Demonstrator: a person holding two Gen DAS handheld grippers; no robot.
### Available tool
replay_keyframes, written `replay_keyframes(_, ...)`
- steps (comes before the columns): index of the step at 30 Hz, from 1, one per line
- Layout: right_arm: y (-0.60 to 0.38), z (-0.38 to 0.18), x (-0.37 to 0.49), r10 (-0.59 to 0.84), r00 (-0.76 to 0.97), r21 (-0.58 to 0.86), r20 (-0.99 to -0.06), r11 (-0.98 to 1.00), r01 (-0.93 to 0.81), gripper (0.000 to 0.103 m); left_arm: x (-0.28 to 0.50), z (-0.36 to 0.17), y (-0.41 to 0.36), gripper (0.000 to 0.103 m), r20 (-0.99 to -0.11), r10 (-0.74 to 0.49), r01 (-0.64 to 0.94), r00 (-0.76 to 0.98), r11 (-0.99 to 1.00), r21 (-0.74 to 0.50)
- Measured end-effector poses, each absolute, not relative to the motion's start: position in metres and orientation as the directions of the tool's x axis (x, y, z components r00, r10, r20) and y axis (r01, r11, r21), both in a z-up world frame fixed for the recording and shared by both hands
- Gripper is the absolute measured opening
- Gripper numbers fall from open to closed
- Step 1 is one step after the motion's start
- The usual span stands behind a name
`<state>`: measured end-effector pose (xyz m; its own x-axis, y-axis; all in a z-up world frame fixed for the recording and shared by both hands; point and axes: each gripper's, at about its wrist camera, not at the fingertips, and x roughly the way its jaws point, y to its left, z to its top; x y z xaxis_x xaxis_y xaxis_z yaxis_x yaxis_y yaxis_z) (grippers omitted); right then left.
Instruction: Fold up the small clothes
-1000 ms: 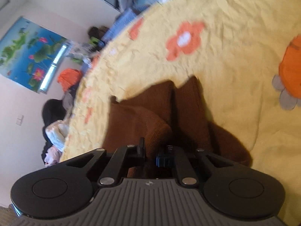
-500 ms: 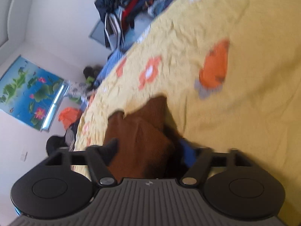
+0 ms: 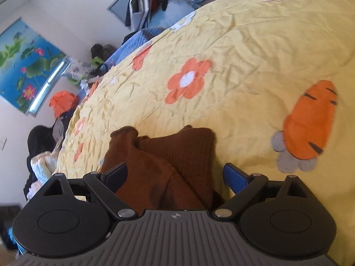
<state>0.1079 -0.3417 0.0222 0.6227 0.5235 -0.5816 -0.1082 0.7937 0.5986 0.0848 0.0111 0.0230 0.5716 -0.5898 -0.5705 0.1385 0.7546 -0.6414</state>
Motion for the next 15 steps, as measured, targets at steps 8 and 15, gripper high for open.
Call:
replay_keyframes(8,-0.338,0.018,0.103,0.540,0.591,0.561,-0.600,0.810,-0.171,0.027,0.113,0.018,-0.022,0.014,-0.633,-0.579,0.182,0.514,0.795,-0.579)
replay_keyframes(15,-0.319,0.061,0.114,0.608,0.646,0.600,-0.461,0.750,-0.279,0.025,0.133,0.065,-0.002,0.014,-0.577,-0.494,0.240,0.651,0.854,-0.461)
